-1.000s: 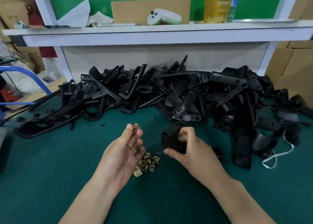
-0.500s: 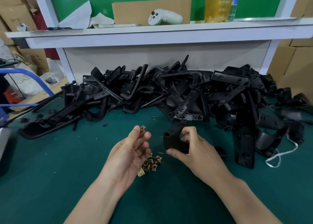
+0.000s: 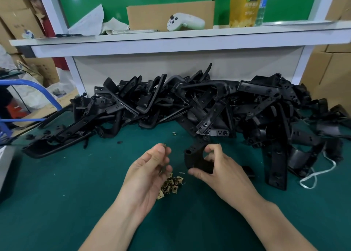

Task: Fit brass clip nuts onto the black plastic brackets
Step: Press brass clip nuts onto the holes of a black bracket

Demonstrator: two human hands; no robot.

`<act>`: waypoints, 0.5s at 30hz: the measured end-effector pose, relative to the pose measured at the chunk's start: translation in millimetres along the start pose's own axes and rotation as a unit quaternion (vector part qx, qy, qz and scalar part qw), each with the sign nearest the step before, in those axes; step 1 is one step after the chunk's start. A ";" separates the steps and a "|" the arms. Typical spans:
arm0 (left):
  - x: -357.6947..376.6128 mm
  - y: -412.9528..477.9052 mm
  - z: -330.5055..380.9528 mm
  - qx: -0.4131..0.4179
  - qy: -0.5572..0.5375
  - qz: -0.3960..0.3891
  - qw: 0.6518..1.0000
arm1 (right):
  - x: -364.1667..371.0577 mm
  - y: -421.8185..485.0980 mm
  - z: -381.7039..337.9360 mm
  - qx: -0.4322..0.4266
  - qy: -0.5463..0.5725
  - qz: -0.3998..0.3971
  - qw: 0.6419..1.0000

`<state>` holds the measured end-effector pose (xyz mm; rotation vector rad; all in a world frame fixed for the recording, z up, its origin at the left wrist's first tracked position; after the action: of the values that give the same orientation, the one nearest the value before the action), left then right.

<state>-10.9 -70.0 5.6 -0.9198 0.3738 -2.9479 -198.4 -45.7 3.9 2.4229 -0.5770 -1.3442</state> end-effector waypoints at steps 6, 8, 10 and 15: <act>2.7 -0.6 0.9 0.024 0.019 -0.010 0.999 | -1.3 2.0 3.2 0.024 -0.001 0.001 1.000; 3.5 -1.1 1.9 0.027 0.013 -0.017 0.999 | -0.9 1.6 2.5 0.025 0.004 -0.003 1.000; 5.2 -2.5 3.6 0.031 0.010 -0.027 0.999 | -0.5 0.6 2.2 0.025 0.010 -0.004 1.000; 7.3 -5.0 4.3 0.031 0.012 -0.032 0.999 | -0.3 -0.3 4.0 0.029 0.023 0.001 0.999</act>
<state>-14.3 -66.8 14.3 -0.9058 0.2570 -3.0129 -202.0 -45.6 2.0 2.4915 -0.6139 -1.2844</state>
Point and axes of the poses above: each hand's wrist, its own y-axis towards the middle knuckle, its own x-axis out of the palm, z = x × y, the point moved 9 cm from there along y, towards the middle knuckle, and after that the axes turned 14 degrees about z, right-handed, at the moved point
